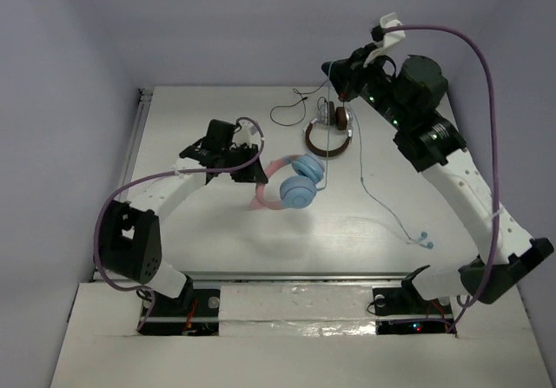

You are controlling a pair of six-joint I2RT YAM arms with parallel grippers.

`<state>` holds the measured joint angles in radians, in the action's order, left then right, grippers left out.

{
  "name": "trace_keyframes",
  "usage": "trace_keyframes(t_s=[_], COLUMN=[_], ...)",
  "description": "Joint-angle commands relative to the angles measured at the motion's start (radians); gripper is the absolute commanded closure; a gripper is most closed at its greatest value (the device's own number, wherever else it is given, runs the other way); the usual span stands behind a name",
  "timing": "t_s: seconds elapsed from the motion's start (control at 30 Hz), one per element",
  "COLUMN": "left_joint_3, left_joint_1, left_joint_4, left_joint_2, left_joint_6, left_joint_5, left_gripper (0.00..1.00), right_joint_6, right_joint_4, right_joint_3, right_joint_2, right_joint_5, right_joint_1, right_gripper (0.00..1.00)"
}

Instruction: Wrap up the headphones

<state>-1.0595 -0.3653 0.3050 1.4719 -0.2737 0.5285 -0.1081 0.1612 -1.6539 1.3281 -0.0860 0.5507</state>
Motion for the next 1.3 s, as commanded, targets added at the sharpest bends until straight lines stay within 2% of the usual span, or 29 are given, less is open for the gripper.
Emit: trace_keyframes(t_s=[0.0, 0.23, 0.33, 0.47, 0.63, 0.83, 1.0, 1.17, 1.27], left_joint_3=[-0.025, -0.046, -0.057, -0.063, -0.079, -0.102, -0.106, -0.099, -0.089], left_joint_1=[-0.066, -0.195, -0.195, -0.204, -0.204, -0.204, -0.204, -0.181, -0.159], left_joint_4=[-0.069, -0.070, -0.092, -0.121, -0.148, -0.247, -0.349, -0.380, -0.412], left_joint_2=[0.030, 0.091, 0.082, 0.059, 0.025, -0.039, -0.081, -0.133, -0.176], left_joint_6=[0.039, 0.079, 0.070, 0.053, 0.033, -0.051, -0.116, -0.156, -0.185], left_joint_5=[0.094, 0.163, 0.200, 0.292, 0.326, 0.375, 0.360, 0.343, 0.326], left_gripper=[1.00, 1.00, 1.00, 1.00, 1.00, 1.00, 1.00, 1.00, 1.00], right_joint_6=[0.038, 0.045, 0.036, 0.047, 0.024, -0.007, -0.033, -0.070, -0.100], right_joint_4=[0.047, 0.077, 0.058, 0.055, 0.071, 0.060, 0.057, 0.034, 0.002], right_joint_3=[-0.067, -0.096, -0.061, -0.035, -0.017, 0.046, 0.097, 0.187, 0.236], right_joint_2=[0.075, 0.190, 0.206, 0.241, 0.295, 0.293, 0.261, 0.207, 0.178], right_joint_5=[-0.026, -0.038, -0.021, 0.078, 0.164, 0.169, 0.134, 0.146, 0.102], right_joint_1=[0.005, 0.005, 0.005, 0.005, 0.005, 0.005, 0.005, 0.005, -0.018], right_gripper=[1.00, 1.00, 1.00, 1.00, 1.00, 1.00, 1.00, 1.00, 1.00])
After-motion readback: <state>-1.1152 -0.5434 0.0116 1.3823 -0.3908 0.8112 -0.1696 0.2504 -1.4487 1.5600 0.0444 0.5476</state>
